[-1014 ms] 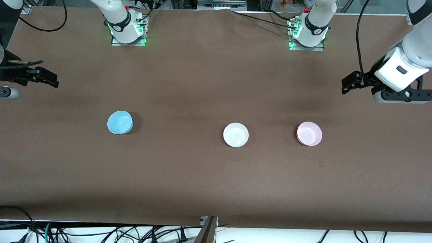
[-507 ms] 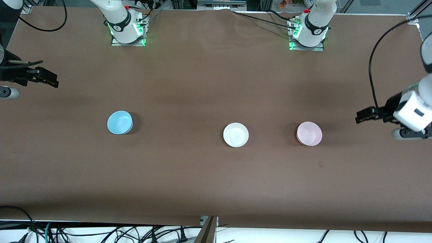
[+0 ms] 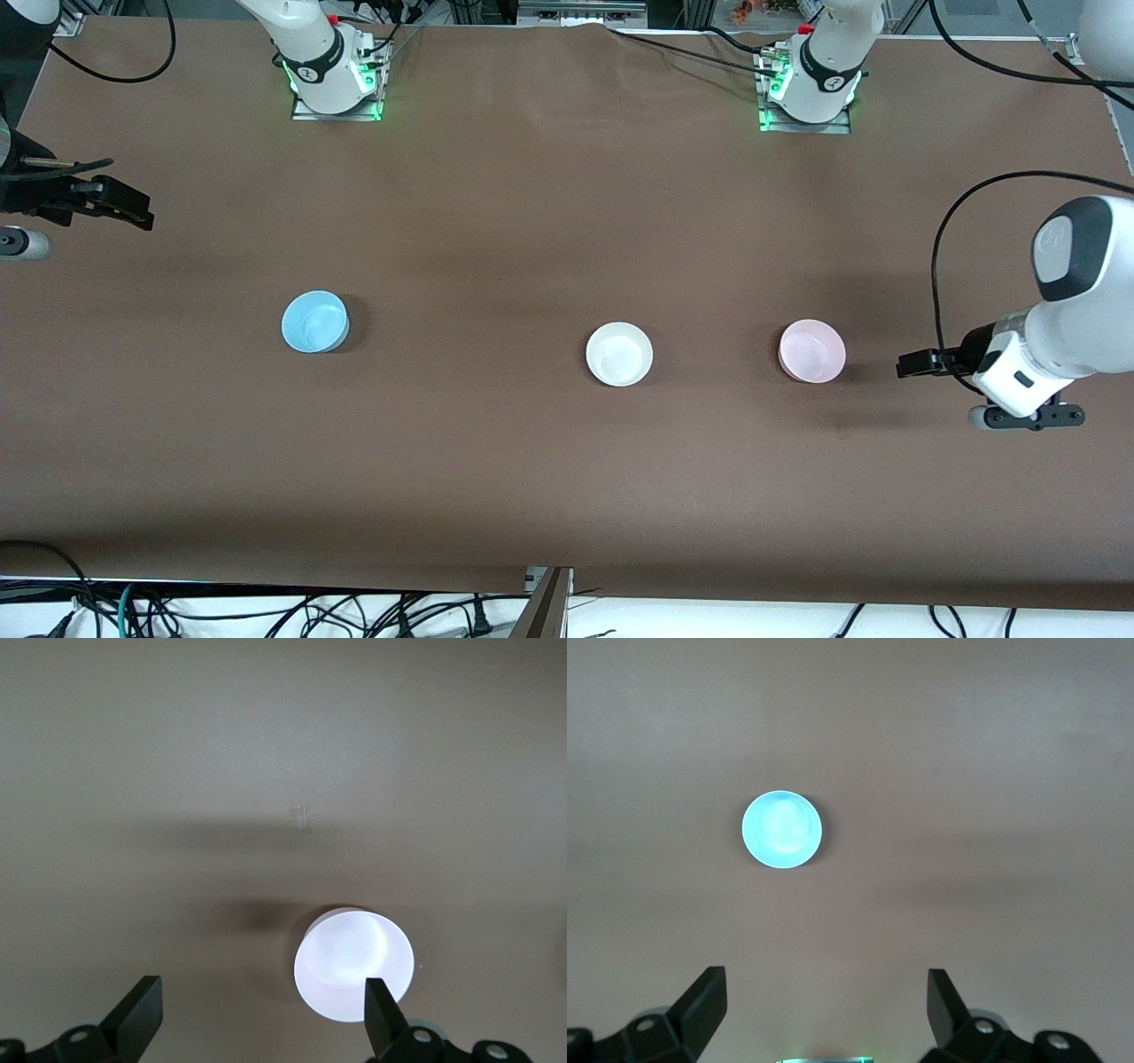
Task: Stack pink and blue bowls on white bowl
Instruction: 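Move the left gripper down to the rim of the pink bowl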
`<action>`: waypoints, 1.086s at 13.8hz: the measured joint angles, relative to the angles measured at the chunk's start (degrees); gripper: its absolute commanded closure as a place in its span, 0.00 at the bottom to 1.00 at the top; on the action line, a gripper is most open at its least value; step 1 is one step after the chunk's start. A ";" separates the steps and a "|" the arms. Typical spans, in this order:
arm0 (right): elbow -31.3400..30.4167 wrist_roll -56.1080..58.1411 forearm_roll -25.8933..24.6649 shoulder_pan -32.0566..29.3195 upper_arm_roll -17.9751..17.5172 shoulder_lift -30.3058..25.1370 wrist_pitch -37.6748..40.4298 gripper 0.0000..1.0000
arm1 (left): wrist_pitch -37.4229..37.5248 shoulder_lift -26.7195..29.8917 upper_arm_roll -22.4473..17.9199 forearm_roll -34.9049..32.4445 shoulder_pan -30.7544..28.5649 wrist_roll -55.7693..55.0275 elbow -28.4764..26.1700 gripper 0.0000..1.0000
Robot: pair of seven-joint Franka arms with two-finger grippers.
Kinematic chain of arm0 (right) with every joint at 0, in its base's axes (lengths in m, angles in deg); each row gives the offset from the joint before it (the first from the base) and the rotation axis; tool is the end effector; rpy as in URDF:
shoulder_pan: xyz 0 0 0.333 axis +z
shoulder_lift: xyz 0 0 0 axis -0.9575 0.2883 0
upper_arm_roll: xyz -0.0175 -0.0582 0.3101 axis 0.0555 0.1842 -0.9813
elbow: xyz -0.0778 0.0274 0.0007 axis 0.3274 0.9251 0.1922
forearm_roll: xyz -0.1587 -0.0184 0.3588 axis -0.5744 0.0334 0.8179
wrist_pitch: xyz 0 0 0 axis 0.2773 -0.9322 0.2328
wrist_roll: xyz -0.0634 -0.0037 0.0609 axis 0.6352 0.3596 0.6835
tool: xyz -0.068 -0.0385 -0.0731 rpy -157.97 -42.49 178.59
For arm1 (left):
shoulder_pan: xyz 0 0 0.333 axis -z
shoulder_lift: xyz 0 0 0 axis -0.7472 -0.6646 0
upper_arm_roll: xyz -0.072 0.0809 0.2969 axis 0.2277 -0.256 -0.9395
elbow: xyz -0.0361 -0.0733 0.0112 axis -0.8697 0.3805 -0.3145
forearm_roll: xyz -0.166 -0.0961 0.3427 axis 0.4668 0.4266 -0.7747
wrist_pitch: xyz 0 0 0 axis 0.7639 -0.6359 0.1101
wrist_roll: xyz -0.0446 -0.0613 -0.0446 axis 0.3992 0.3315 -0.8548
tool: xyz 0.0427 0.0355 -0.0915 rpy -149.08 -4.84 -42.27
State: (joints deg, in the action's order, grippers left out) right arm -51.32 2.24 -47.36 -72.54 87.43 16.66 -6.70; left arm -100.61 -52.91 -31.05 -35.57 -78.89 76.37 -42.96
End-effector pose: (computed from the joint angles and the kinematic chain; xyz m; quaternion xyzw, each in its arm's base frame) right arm 0.5742 -0.0019 0.6000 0.9979 -0.0086 -0.0531 0.0358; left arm 0.6827 0.0282 0.3709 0.9982 0.0325 -0.0419 0.0282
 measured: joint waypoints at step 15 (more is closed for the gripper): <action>0.01 0.00 0.00 0.00 0.01 0.00 0.00 0.00 | -28.11 6.07 -0.29 -7.71 -3.25 -9.42 -29.52 0.04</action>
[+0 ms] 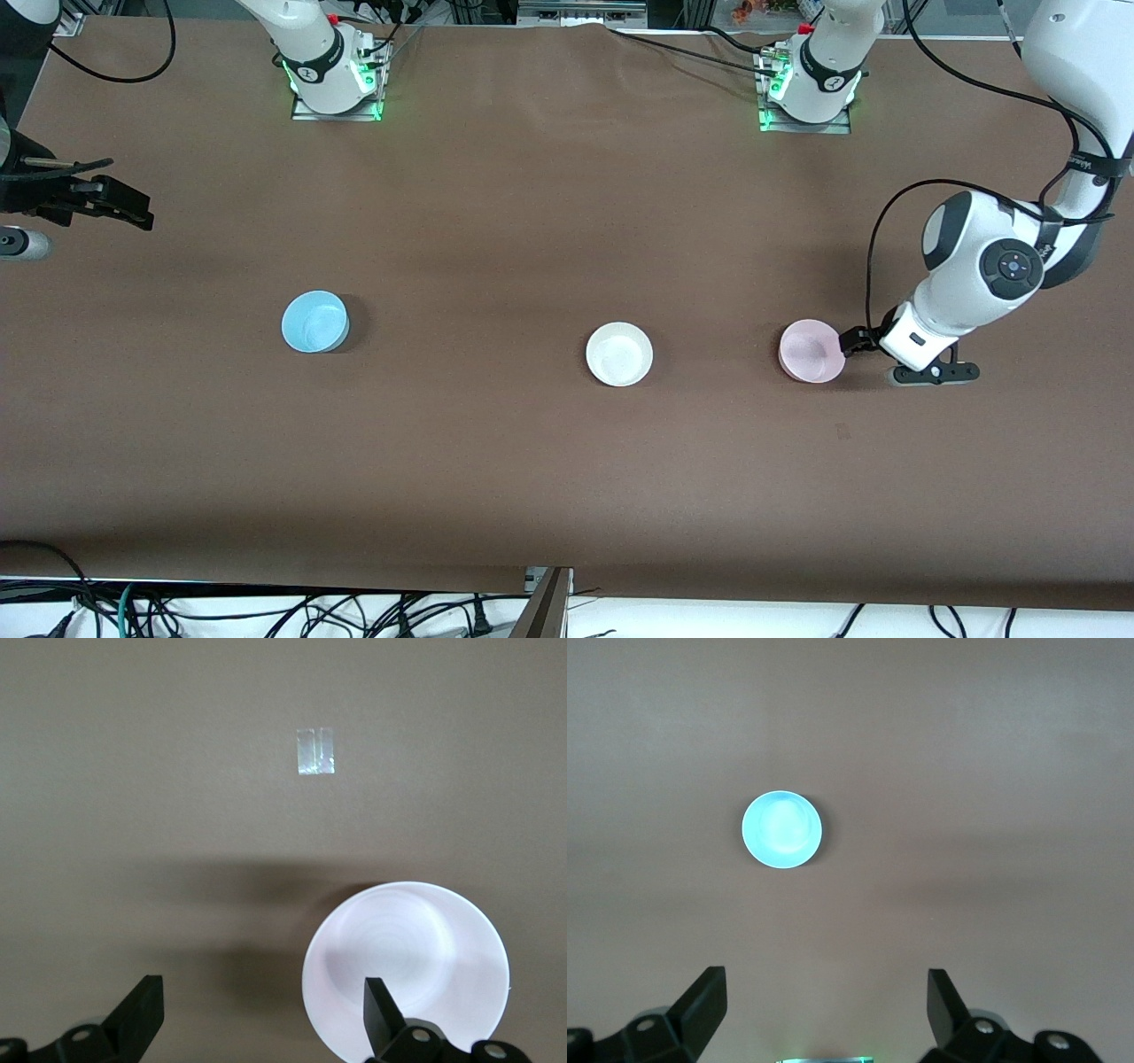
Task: Stack pink and blue bowls on white bowl
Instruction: 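Move the left gripper down to the rim of the pink bowl, then close the left gripper on the pink bowl rim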
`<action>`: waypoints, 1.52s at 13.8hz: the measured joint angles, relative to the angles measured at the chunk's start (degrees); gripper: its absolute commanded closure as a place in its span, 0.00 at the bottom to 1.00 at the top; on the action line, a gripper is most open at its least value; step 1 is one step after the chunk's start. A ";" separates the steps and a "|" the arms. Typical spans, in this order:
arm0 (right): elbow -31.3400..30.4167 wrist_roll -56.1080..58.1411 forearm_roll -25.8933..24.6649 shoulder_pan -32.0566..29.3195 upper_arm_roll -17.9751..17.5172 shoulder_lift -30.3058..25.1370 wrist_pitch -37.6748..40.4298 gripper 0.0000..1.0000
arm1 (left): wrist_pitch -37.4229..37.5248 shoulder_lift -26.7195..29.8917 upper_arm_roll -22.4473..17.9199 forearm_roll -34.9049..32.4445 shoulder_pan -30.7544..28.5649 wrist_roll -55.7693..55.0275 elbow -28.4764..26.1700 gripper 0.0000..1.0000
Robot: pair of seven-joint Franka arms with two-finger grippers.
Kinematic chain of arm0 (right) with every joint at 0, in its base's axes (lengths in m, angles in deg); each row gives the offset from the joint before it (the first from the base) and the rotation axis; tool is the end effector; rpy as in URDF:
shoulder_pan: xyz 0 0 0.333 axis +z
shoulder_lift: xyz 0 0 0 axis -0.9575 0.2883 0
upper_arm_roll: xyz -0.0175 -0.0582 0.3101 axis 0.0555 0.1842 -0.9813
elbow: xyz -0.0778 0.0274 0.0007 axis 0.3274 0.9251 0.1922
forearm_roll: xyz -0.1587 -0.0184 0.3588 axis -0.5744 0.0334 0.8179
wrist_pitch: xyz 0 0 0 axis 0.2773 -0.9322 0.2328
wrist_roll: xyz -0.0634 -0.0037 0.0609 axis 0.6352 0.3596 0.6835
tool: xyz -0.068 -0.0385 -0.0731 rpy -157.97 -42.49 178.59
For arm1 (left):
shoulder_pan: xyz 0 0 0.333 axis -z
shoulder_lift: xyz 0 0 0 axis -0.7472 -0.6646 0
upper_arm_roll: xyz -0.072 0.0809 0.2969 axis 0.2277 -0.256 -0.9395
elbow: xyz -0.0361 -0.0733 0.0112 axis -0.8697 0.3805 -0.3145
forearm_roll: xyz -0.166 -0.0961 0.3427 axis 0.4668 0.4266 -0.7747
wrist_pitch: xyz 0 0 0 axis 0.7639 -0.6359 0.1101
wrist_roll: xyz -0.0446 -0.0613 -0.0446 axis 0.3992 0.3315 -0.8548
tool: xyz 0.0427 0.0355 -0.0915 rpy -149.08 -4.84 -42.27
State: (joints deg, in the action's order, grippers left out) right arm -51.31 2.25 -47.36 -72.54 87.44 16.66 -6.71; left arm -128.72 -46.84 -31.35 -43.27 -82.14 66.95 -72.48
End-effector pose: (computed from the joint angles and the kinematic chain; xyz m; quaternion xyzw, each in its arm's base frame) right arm 0.5742 -0.0020 0.6001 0.9979 -0.0086 -0.0529 0.0358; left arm 0.5989 -0.0016 0.2540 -0.9992 -0.0379 -0.0072 0.0063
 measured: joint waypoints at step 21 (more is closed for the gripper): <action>0.00 0.00 0.00 0.00 0.00 0.00 0.00 0.00 | -11.78 0.18 -0.04 0.00 -2.10 -2.48 -8.52 0.17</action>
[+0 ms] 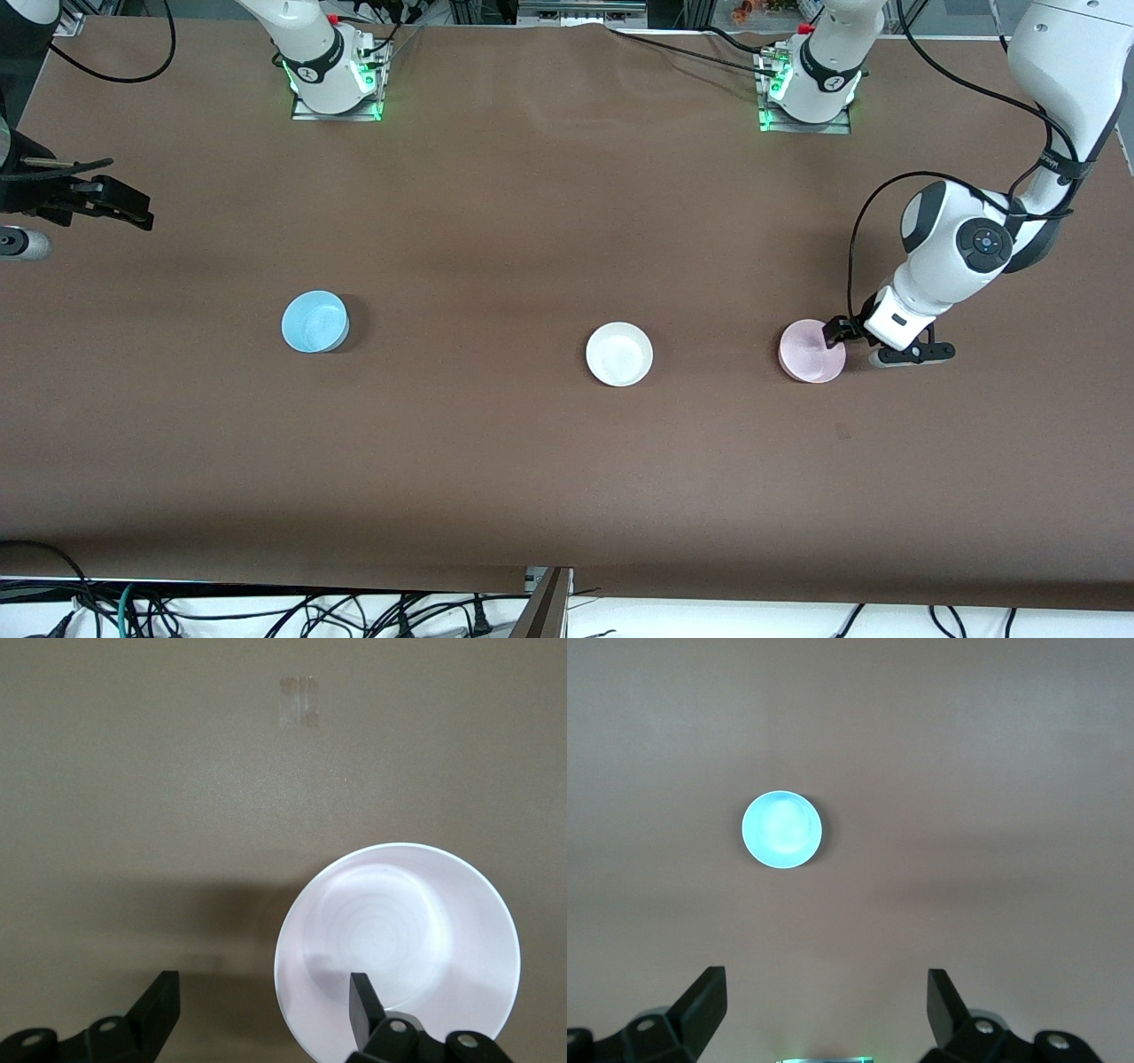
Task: Stack pink and blue bowls on white bowl
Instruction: 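Close the left gripper on the pink bowl rim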
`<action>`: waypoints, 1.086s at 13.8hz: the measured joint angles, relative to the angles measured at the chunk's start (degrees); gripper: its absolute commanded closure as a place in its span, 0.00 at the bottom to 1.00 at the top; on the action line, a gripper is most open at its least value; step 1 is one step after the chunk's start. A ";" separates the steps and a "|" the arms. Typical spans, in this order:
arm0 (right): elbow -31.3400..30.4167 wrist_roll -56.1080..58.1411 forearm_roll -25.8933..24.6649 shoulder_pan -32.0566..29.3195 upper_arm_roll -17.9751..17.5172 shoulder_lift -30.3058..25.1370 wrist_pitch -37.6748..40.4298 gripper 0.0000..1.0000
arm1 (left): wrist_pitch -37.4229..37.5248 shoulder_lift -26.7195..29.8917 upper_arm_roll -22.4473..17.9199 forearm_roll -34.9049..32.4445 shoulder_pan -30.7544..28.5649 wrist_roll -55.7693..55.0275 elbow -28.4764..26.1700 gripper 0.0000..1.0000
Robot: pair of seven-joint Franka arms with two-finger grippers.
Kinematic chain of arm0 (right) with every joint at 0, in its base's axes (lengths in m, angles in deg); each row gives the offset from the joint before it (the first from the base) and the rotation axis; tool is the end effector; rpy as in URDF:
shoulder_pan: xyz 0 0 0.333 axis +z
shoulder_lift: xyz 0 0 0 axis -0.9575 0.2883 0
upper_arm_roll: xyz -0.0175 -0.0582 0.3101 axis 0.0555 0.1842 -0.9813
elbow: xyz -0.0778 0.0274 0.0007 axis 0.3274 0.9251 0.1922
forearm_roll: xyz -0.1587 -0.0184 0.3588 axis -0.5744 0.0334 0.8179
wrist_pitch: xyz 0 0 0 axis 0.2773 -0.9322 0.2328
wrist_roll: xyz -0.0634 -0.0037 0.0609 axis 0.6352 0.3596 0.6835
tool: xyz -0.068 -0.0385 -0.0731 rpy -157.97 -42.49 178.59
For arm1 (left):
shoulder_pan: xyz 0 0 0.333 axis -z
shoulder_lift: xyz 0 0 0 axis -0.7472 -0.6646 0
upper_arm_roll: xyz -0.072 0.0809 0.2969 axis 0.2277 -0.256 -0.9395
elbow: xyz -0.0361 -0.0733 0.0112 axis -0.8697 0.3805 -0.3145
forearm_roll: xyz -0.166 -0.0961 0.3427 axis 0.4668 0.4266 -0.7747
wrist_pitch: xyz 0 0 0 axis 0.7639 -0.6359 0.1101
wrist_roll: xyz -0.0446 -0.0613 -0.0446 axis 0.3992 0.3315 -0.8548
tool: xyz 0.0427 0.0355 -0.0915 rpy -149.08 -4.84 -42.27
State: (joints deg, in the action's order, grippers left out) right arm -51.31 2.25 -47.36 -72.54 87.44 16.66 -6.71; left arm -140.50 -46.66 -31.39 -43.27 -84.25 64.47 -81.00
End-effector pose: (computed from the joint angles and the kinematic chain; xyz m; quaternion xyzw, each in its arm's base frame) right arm 0.5742 -0.0020 0.6001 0.9979 -0.0086 -0.0529 0.0358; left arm 0.5665 -0.0025 0.2190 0.9973 0.0598 0.0339 0.0258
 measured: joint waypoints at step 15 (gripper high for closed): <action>0.00 0.00 0.00 0.00 0.00 0.00 0.00 0.00 | -2.39 -2.14 0.05 -13.33 0.27 -11.77 -1.71 0.34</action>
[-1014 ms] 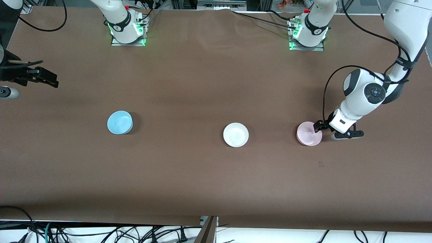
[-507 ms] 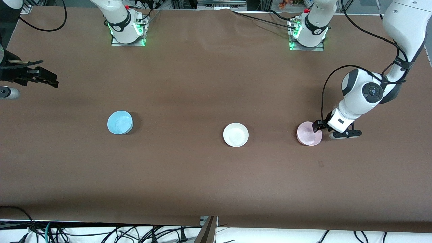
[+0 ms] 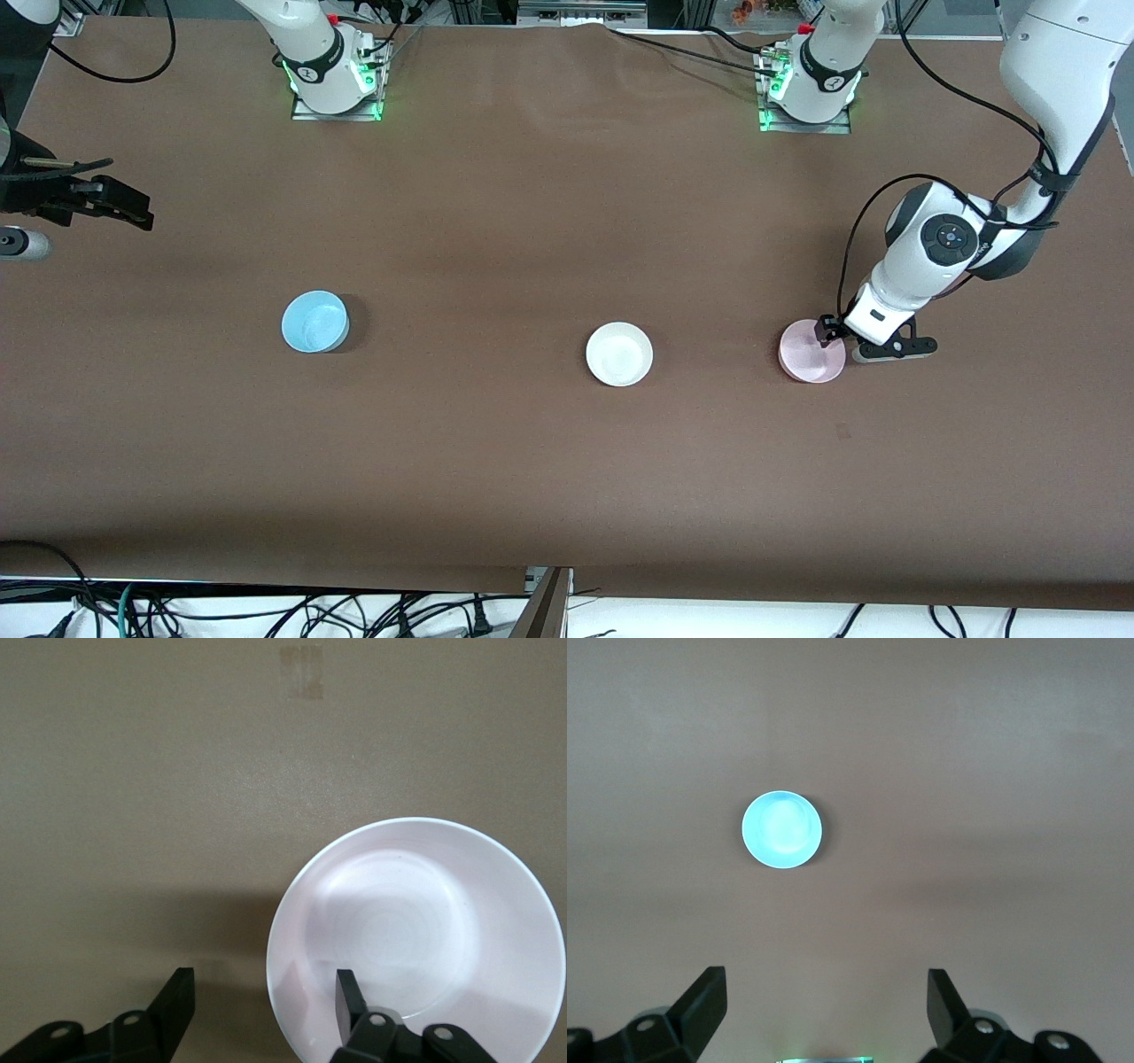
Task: Stack pink and blue bowls on white bowl
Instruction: 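Close the left gripper on the pink bowl rim, then carry the pink bowl over the white bowl while the right gripper reaches the blue bowl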
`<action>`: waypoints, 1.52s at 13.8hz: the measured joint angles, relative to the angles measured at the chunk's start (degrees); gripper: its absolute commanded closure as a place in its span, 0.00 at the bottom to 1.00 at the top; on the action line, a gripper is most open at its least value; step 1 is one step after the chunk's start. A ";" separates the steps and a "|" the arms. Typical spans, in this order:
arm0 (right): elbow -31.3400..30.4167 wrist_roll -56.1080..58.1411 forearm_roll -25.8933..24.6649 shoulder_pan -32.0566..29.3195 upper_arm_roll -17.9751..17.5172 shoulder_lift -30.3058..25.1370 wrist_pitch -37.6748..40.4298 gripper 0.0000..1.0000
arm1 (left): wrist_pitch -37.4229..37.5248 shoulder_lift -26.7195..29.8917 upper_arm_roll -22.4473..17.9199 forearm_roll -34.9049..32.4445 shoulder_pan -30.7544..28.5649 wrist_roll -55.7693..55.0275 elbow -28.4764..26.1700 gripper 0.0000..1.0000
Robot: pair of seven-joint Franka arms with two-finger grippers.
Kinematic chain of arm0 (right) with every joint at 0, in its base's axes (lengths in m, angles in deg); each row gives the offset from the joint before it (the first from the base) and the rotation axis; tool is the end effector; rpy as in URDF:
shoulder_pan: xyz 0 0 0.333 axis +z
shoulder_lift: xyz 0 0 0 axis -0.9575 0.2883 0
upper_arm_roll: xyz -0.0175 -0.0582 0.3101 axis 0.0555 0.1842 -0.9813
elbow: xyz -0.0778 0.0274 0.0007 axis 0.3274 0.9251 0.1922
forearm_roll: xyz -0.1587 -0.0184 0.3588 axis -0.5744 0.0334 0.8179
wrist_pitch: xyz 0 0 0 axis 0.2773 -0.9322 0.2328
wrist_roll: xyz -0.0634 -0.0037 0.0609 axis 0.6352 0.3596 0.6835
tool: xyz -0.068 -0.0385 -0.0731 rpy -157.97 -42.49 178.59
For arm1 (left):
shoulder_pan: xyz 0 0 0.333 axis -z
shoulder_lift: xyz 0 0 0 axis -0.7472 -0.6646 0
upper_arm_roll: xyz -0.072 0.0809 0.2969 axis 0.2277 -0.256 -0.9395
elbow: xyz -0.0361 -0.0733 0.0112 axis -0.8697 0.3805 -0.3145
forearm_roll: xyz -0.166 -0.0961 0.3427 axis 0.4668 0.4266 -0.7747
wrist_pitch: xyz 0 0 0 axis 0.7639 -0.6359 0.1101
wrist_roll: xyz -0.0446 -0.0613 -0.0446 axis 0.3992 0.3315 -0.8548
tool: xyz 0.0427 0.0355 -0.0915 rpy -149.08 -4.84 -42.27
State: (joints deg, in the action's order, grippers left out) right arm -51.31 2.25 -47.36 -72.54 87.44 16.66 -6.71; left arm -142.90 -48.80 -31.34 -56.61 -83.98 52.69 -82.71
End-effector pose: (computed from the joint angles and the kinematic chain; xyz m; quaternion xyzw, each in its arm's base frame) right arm 0.5742 -0.0020 0.6001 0.9979 -0.0086 -0.0529 0.0358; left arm 0.5531 -0.0184 0.1960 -0.9972 -0.0580 -0.0474 0.0076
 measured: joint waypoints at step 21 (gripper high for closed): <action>-0.07 0.03 -0.08 2.86 -0.19 6.41 -7.22 0.00 | -0.28 0.41 2.39 0.07 -0.10 -1.48 1.77 1.00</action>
State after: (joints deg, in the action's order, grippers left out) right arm -51.38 2.28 -47.44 -69.69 87.25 23.07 -13.93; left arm -143.18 -48.38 -28.96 -56.54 -84.08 51.22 -80.95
